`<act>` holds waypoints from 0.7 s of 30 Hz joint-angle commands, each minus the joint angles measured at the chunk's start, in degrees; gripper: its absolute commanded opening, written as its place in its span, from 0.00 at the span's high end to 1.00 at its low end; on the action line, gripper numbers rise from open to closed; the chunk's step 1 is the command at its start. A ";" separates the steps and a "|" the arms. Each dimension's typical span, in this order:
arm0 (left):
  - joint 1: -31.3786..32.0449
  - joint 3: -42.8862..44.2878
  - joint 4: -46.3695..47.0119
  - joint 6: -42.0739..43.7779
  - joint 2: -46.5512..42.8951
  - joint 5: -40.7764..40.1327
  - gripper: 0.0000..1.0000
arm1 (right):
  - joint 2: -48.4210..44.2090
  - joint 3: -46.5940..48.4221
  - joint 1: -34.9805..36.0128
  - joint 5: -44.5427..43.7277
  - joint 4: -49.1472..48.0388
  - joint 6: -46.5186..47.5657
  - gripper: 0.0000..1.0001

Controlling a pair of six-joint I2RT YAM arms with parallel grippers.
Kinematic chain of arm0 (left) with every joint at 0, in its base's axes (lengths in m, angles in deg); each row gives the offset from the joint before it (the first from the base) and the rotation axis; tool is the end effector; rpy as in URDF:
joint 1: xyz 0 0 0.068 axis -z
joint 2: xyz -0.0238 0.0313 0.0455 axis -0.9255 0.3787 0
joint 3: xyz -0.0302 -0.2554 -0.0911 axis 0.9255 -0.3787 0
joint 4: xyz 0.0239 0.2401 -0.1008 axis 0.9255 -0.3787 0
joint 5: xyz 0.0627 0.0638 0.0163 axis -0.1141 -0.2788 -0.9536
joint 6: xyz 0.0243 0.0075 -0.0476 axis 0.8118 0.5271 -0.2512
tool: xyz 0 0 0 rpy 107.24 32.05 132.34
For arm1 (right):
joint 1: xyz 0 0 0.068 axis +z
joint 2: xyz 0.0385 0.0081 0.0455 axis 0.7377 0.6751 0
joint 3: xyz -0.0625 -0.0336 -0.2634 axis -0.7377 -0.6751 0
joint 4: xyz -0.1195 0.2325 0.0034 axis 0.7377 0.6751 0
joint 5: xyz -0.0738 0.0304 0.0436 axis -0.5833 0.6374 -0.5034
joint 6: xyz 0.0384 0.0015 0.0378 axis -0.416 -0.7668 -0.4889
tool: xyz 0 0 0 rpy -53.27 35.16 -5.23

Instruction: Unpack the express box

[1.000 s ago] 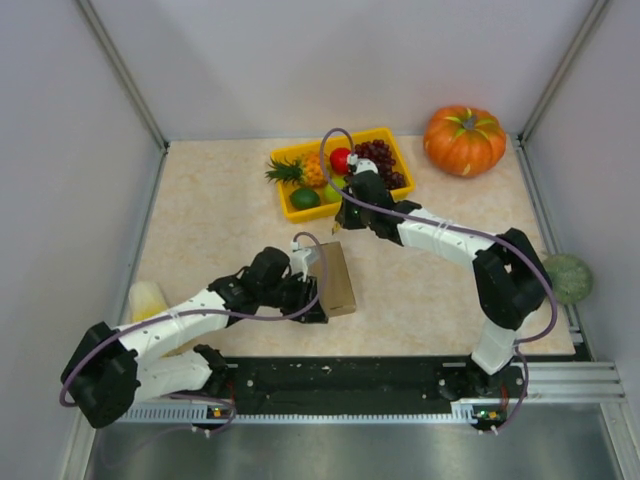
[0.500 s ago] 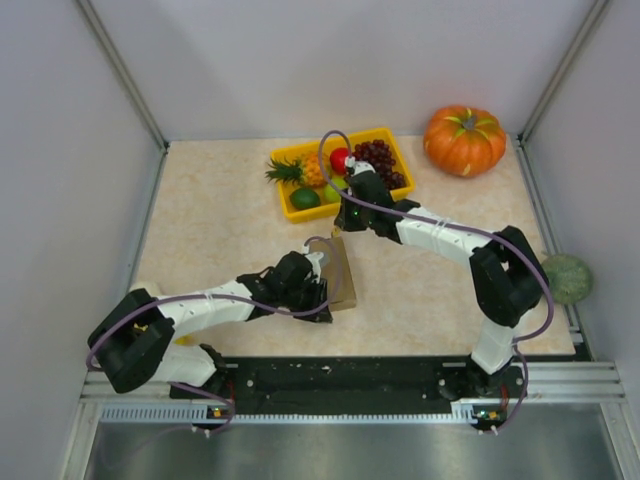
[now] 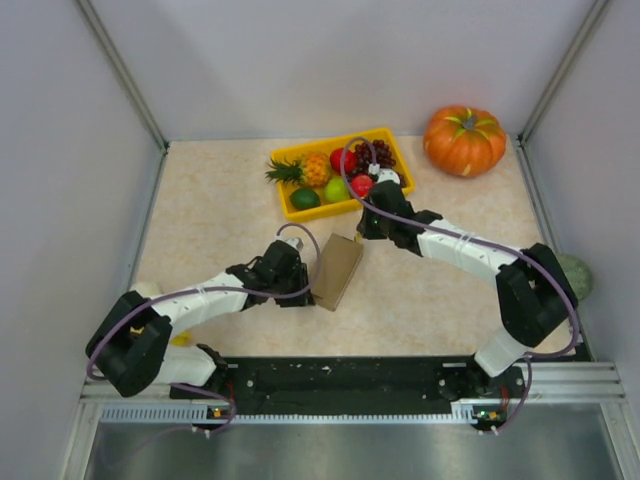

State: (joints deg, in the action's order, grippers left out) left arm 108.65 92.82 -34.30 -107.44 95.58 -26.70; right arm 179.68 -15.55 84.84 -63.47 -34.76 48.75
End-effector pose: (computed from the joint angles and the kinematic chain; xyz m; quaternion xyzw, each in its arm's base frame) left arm 0.1809 -0.1622 0.1680 0.0189 0.9509 -0.2412 0.1928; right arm 0.2908 0.2153 0.2369 -0.0459 0.9043 0.1729 0.3875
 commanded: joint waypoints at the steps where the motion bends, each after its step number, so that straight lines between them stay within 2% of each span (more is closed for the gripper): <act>1: -4.42 1.58 3.27 -0.51 -1.04 -2.31 0.66 | -5.57 -3.14 0.67 3.97 6.65 -4.96 1.00; 8: -11.28 6.05 6.18 1.86 4.40 2.88 0.66 | -14.98 -11.22 2.51 3.27 10.87 -9.10 1.00; 13: -12.60 12.82 6.79 5.02 12.75 6.04 0.66 | -19.20 -13.60 5.94 0.99 13.25 -9.98 1.00; 21: -13.22 24.07 7.67 3.71 24.26 14.65 0.70 | -21.23 -12.46 11.12 -1.39 16.06 -14.02 1.00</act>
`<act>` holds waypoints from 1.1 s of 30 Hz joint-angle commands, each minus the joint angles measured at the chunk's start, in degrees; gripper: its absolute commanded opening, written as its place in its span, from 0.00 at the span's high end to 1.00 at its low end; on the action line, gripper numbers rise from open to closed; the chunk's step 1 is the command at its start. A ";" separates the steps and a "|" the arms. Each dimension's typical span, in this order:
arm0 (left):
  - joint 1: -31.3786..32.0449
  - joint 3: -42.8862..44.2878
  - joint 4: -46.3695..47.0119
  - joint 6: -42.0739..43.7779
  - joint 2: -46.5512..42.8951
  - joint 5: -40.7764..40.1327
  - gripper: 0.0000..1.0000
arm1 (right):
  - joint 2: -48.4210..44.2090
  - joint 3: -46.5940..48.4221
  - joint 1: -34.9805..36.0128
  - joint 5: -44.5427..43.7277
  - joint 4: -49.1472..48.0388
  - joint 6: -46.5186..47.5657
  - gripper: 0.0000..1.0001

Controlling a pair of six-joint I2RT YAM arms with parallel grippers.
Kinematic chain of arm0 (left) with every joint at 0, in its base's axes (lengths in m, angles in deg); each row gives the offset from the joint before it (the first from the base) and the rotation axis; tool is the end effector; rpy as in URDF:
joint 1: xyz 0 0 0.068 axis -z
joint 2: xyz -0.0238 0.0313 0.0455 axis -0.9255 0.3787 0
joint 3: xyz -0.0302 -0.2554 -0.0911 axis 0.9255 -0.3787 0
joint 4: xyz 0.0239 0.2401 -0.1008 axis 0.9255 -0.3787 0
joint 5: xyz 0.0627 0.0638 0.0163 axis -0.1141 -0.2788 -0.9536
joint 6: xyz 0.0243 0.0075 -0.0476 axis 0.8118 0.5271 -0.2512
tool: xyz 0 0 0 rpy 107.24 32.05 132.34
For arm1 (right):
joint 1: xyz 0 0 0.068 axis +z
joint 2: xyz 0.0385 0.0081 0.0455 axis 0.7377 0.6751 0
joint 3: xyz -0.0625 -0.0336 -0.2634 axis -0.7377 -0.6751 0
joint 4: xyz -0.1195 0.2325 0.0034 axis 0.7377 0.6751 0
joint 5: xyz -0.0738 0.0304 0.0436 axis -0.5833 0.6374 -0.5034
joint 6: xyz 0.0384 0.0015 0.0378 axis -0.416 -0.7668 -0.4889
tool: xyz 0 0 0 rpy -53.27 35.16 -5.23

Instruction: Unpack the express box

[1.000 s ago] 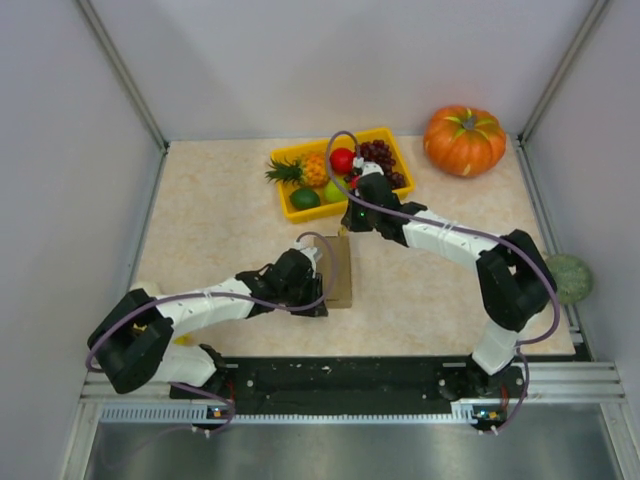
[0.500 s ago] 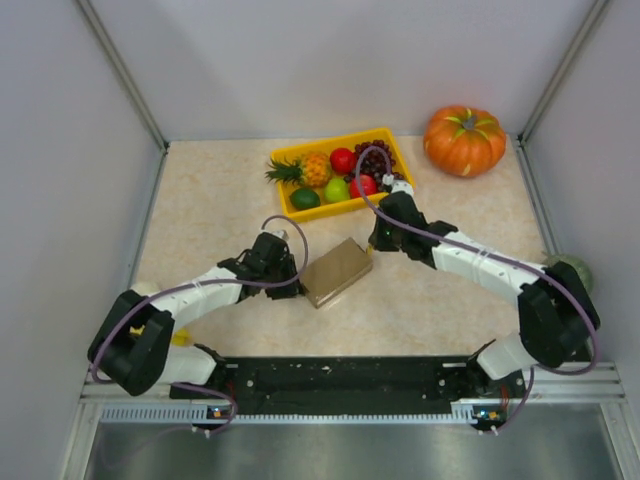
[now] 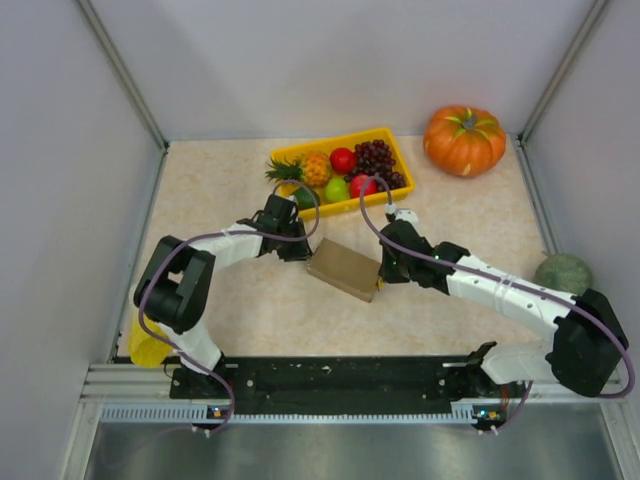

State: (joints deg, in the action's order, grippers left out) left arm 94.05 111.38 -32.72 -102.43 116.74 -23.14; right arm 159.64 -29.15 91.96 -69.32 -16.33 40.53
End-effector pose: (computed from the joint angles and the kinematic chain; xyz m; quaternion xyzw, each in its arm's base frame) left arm 0.2953 -0.1530 0.1638 -0.0521 0.9503 -0.2257 0.2079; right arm 0.1916 0.1758 0.2387 -0.0301 0.9397 0.1208 0.3186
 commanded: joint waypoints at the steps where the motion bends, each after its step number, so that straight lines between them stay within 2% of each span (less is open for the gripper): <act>1: 1.38 6.31 6.18 -1.56 3.90 11.18 0.70 | -1.18 1.39 5.31 4.29 -2.19 -6.07 1.00; 12: 1.29 14.93 7.06 -0.51 12.42 13.64 0.68 | 3.03 5.43 9.98 0.87 0.53 -5.98 1.00; 16: 0.51 17.57 3.02 0.90 13.31 13.03 0.66 | 1.37 7.37 10.24 0.59 3.87 -6.51 1.00; 19: -0.72 17.04 1.27 1.77 11.38 10.49 0.61 | -1.52 7.37 10.42 2.96 5.89 -6.07 1.00; 20: -1.08 17.04 0.56 2.21 10.16 9.52 0.56 | -2.66 7.29 10.59 3.49 7.12 -5.72 1.00; 25: -2.31 15.20 -0.58 6.34 6.02 8.29 0.44 | -11.01 5.35 11.39 2.27 7.04 -5.72 1.00; 28: -2.31 13.35 0.46 6.44 4.00 9.16 0.35 | -11.12 5.96 11.47 -0.36 5.38 -4.40 1.00; 33: -2.31 10.45 3.28 4.95 2.68 16.44 0.30 | -6.99 6.49 11.47 -2.65 -0.24 -1.59 1.00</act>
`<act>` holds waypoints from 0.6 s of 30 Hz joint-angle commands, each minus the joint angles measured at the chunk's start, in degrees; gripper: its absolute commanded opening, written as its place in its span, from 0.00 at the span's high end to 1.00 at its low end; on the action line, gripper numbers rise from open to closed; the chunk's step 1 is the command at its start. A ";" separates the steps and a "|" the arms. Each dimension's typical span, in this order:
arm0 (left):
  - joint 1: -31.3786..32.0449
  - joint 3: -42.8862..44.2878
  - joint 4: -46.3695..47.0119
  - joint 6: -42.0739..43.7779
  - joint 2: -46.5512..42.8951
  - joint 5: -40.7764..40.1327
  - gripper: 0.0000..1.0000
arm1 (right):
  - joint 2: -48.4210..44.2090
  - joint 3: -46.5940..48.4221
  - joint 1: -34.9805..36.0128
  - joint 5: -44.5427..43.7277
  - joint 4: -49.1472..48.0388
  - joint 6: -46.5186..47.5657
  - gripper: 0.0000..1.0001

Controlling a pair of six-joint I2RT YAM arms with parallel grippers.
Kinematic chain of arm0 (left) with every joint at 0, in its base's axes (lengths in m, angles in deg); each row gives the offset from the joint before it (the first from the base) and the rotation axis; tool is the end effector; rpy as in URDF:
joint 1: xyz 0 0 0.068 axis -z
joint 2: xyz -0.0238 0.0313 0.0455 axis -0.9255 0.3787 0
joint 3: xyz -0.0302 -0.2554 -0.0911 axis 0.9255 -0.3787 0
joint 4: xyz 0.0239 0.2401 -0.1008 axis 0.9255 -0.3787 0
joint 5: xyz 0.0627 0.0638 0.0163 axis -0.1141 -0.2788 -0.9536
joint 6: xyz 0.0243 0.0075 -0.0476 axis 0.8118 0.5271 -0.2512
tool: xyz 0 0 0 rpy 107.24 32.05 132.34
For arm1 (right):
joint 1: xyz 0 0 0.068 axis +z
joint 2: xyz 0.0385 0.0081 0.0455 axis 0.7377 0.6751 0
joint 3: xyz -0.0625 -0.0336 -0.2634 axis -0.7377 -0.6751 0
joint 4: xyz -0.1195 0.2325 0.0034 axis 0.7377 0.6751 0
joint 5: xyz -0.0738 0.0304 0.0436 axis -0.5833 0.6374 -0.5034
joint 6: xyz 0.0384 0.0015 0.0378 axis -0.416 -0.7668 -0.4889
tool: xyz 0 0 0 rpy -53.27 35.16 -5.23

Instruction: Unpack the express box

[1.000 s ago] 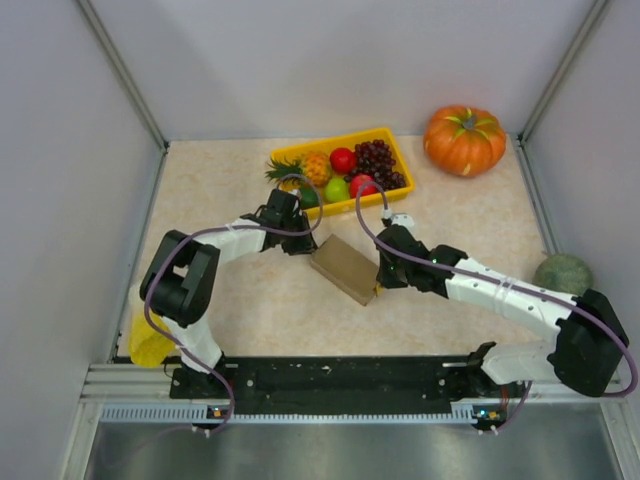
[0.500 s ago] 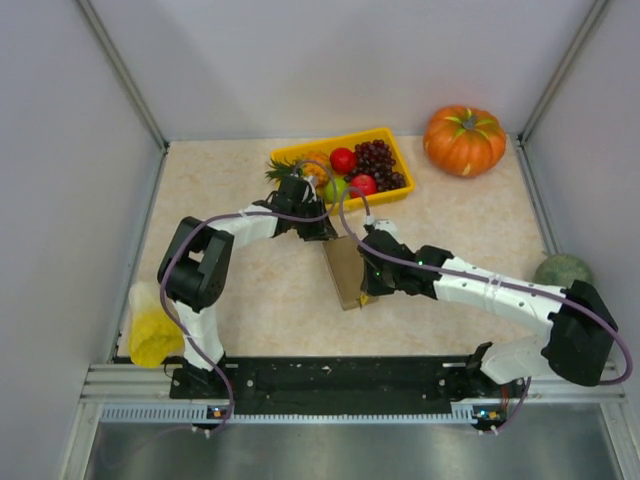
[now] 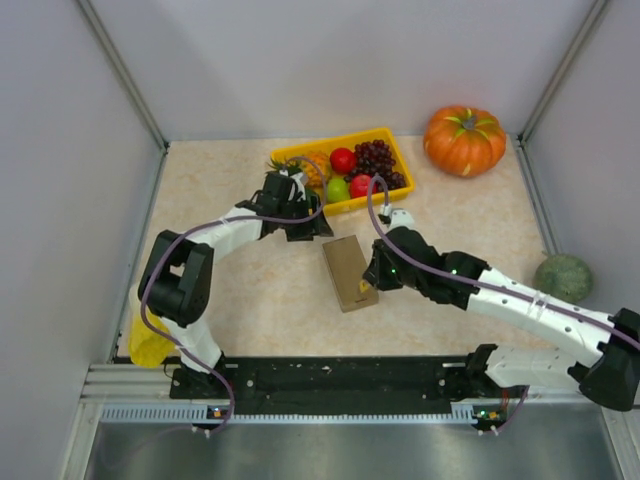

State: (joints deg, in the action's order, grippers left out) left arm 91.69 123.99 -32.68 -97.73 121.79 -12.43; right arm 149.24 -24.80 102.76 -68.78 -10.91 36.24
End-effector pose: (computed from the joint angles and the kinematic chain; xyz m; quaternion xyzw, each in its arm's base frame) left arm 0.3419 -0.1658 0.2005 0.0081 0.9202 -0.3141 0.2336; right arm 0.1385 0.1851 0.2976 -0.0725 0.9089 0.2228 0.3450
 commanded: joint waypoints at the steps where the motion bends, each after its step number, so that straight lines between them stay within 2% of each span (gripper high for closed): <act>1: 0.05 -2.42 3.24 -0.19 -2.29 7.05 0.30 | 4.03 2.14 0.76 -3.81 -8.02 2.87 1.00; 8: 0.05 -3.22 0.78 -0.20 0.43 10.84 0.43 | 7.20 3.55 1.03 -10.49 -16.21 4.80 1.00; 14: 0.05 -2.60 -2.03 0.85 1.93 11.20 0.46 | 10.54 2.94 1.38 -10.05 -20.96 4.89 1.00; 18: 0.05 -2.69 -4.75 1.65 2.72 7.87 0.50 | 12.91 4.42 2.26 -12.69 -20.71 4.90 1.00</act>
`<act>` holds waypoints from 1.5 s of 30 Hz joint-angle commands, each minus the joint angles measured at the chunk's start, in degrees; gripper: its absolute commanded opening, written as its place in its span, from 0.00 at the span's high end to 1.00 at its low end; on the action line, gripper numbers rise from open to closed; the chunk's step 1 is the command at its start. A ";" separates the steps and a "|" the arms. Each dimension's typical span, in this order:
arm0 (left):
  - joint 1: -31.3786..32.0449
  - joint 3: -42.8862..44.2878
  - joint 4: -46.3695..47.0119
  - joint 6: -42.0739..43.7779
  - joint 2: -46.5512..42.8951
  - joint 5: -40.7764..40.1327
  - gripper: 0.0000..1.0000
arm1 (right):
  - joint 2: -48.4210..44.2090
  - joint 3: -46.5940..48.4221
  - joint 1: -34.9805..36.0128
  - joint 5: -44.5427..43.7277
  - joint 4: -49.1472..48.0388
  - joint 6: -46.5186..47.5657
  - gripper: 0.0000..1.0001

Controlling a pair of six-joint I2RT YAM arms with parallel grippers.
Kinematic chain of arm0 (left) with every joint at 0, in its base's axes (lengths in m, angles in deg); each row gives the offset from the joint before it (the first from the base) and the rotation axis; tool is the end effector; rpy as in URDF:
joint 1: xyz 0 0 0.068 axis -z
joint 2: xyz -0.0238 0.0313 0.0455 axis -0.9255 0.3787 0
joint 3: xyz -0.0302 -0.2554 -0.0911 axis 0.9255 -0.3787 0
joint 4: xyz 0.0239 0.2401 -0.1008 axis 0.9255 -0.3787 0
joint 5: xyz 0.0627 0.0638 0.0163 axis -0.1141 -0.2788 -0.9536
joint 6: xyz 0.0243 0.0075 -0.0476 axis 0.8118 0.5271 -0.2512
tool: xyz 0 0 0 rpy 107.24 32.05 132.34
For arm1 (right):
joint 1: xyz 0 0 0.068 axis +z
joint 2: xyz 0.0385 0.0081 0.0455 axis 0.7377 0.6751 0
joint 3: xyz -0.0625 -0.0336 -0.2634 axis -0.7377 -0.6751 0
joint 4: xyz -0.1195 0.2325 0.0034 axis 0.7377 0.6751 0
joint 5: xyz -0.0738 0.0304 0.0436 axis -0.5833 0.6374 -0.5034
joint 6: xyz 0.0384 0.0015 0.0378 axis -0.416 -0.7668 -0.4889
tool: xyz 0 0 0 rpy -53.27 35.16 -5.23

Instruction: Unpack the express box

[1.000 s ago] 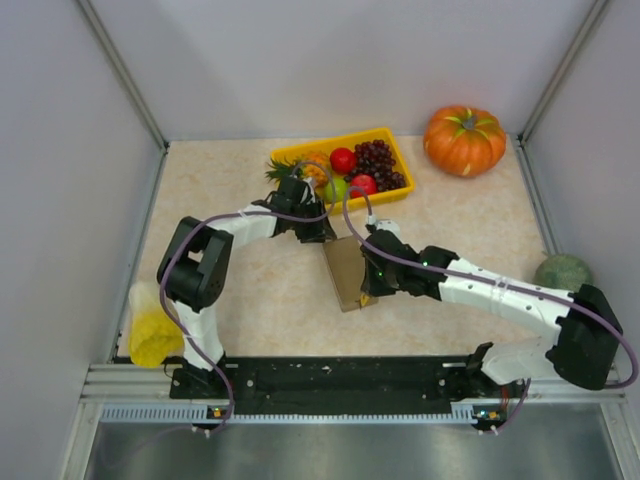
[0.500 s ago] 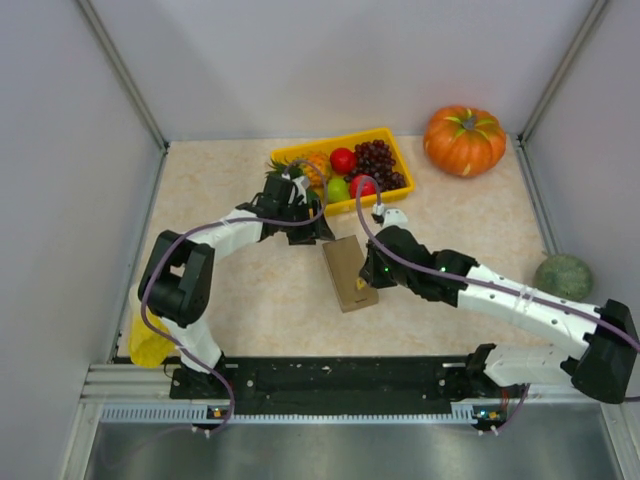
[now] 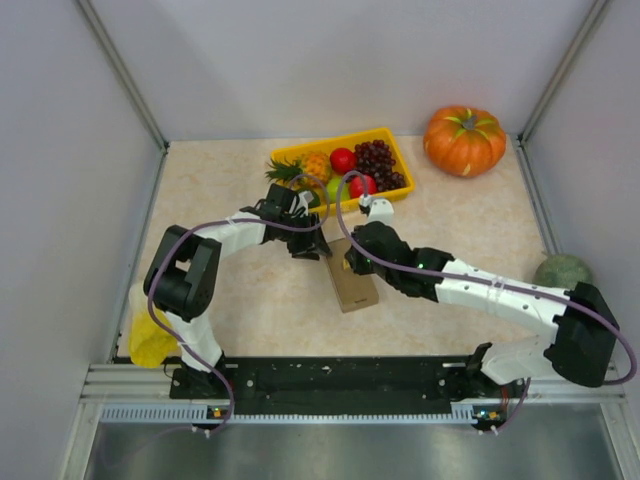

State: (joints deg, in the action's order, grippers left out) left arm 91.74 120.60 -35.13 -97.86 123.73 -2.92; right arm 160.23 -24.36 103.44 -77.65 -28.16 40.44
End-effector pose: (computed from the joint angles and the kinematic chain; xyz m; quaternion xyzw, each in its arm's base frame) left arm 0.3271 -0.1654 0.1703 0.0193 0.9250 -0.3547 0.1347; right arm 0.1708 0.2283 0.2805 -0.0649 0.8772 0.2007 0.4314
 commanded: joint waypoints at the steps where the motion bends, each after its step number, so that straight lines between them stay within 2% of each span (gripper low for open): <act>1: 0.01 0.44 -2.66 1.95 1.13 -2.26 0.51 | 2.96 4.51 1.93 -4.25 -3.11 0.61 1.00; 10: 0.09 -1.59 -2.40 -0.33 2.36 -5.25 0.57 | 7.54 6.89 3.69 -6.81 -2.31 0.79 1.00; 23: 0.09 -3.96 -1.70 -0.42 2.63 -6.66 0.60 | 11.67 7.86 3.78 -5.31 -3.28 0.70 1.00; 45: 0.09 -4.14 -1.70 -0.59 2.89 -7.28 0.62 | 12.64 6.89 3.78 -2.94 -2.58 0.00 1.00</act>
State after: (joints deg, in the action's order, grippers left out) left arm 91.78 119.18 -33.10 -100.84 124.08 -2.18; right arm 172.06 -19.18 106.43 -81.21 -29.60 40.53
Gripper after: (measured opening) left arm 0.385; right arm 0.091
